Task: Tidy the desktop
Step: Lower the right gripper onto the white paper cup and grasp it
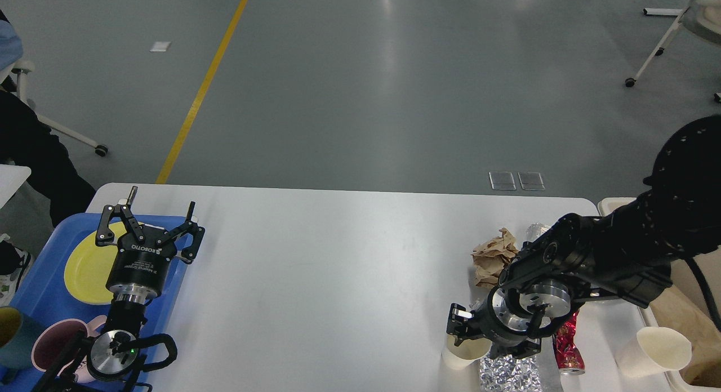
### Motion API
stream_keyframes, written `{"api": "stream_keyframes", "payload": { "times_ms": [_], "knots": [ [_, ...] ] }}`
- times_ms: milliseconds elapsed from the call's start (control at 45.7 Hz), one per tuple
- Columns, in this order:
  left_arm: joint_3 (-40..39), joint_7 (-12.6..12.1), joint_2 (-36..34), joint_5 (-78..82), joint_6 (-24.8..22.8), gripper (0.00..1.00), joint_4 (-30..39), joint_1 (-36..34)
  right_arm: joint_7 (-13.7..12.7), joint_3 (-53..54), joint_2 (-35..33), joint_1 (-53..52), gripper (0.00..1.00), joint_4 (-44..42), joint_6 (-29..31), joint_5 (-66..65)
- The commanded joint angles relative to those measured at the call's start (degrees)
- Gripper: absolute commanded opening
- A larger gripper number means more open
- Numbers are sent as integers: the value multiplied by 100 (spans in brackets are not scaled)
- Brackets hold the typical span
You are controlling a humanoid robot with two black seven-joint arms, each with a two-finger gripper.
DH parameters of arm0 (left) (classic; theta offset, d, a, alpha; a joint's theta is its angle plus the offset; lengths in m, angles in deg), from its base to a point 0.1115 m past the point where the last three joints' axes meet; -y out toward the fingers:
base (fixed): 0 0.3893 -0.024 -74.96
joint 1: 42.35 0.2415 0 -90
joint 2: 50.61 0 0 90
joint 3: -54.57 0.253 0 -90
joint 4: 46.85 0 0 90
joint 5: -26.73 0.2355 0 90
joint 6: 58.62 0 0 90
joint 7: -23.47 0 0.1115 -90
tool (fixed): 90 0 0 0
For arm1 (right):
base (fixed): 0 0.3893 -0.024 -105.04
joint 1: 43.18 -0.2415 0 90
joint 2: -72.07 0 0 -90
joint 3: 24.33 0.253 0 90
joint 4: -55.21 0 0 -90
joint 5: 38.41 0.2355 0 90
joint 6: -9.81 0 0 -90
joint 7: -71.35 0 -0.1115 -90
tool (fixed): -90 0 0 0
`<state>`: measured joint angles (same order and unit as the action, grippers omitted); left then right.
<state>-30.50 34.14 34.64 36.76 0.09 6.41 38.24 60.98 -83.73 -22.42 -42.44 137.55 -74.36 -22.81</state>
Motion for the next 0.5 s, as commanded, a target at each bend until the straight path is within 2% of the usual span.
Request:
{"api": "stream_keyframes", "payload": {
  "times_ms": [0,66,306,481],
  "knots": [
    [0,5,0,0,0,96,0,0,0,-2,27,58,13,-17,-11,163],
    [0,5,0,0,0,96,0,9,0,-2,36,93,0,-17,-28,181],
    [0,-3,0,0,0,96,0,0,27,-2,45,128,0,18,-441,198],
    [0,-3,0,0,0,96,0,0,36,59,54,-3,0,54,-371,207]
  ]
}}
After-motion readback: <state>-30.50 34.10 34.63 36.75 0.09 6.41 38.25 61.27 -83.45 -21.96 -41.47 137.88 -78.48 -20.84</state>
